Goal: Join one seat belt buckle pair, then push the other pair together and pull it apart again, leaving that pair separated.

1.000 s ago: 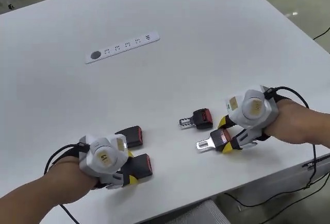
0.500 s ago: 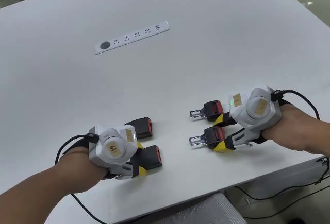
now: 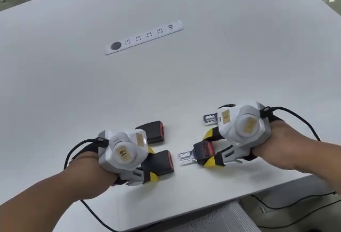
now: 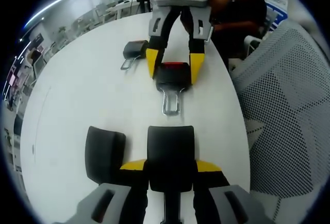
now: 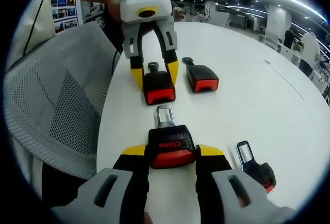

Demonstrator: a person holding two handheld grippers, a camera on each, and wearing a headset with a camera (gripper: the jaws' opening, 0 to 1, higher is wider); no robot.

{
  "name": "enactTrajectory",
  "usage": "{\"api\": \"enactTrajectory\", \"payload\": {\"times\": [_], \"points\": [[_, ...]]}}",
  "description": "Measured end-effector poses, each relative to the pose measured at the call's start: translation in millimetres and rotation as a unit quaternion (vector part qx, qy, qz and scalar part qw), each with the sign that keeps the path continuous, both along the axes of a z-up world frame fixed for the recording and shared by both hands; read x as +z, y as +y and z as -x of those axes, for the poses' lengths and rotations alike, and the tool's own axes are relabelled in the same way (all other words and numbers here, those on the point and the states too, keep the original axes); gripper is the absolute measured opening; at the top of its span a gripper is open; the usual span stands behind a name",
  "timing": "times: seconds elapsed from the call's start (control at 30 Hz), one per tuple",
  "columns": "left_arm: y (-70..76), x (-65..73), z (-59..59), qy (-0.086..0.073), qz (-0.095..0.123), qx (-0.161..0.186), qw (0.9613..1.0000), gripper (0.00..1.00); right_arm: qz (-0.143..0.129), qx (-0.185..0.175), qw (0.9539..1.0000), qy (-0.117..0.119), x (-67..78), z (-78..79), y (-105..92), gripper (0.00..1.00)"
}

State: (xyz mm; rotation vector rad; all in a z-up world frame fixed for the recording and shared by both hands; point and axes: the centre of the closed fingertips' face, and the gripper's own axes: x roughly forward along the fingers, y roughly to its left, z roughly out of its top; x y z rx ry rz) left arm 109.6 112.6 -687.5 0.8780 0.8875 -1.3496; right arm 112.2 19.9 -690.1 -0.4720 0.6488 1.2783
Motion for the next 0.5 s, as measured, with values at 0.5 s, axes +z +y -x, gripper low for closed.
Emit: {"api": "enactTrajectory", "payload": {"times": [0.5], "points": [[1.3, -1.0, -1.5, 0.003, -0.007, 0.005, 1.0000, 0.33, 0.018, -0.002, 0.9994, -0.031, -3.8, -2.4, 16.0, 0.34]]}}
